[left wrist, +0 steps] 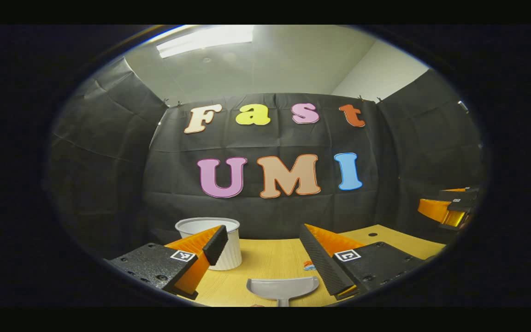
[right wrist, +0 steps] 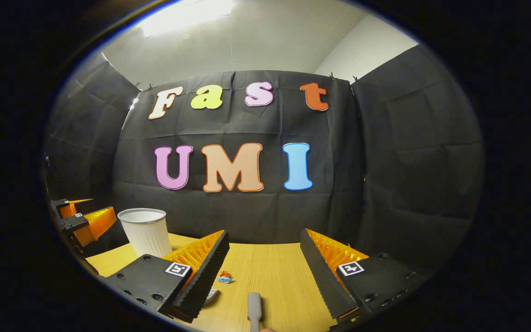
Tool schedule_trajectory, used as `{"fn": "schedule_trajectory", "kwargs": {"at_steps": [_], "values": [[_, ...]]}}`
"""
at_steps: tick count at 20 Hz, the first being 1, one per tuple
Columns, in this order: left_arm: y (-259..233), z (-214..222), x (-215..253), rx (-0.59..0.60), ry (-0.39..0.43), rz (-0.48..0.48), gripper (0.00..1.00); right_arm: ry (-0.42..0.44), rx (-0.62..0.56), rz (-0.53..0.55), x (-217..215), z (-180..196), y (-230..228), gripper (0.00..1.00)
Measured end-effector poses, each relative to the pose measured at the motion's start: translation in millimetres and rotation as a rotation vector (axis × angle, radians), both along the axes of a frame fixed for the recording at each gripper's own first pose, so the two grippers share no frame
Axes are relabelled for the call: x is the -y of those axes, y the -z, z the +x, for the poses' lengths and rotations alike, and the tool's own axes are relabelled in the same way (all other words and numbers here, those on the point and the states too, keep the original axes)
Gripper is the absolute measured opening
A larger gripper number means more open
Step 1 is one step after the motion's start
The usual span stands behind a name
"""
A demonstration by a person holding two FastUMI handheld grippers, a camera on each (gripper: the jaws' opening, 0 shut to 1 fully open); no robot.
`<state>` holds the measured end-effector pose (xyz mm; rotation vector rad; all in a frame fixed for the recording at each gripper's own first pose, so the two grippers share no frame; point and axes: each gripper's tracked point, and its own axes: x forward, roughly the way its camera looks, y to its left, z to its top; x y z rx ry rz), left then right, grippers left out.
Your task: Pick up the small broom and dustpan from the desktop, sweep the trash into the dustpan with the broom, and then empty the trash into the garbage bin.
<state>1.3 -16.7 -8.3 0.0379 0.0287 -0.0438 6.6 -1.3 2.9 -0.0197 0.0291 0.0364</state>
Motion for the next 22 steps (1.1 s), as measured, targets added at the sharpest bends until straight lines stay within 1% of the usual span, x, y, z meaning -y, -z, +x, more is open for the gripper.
{"fn": "schedule_trajectory", "kwargs": {"at_steps": [6, 9, 13, 15, 19, 20, 22], "values": [[9.5, 3.4, 0.4, -0.027, 0.007, 0.001, 0.93, -0.017, -0.045, -0.006, -5.6, 6.5, 12.0, 1.00], [29.7, 7.9, -1.4, -0.090, 0.008, 0.006, 0.93, -0.018, -0.116, -0.012, -6.4, 12.9, 30.1, 1.00], [73.5, 7.0, 2.2, -0.229, 0.030, 0.008, 0.93, -0.021, -0.260, -0.034, -7.0, 23.6, 68.8, 1.00], [98.9, 4.8, 4.3, -0.300, 0.037, -0.001, 0.94, -0.033, -0.344, -0.057, -6.4, 27.9, 97.7, 1.00], [148.3, -1.4, 6.2, -0.430, 0.036, -0.010, 0.93, -0.052, -0.500, -0.090, -10.7, 20.4, 152.2, 1.00], [161.0, -4.9, 7.8, -0.466, 0.041, -0.011, 0.94, -0.057, -0.536, -0.104, -10.1, 20.3, 165.1, 1.00], [191.1, -14.4, 12.2, -0.552, 0.052, -0.006, 0.94, -0.066, -0.607, -0.130, -10.5, 18.0, 191.5, 1.00]]}}
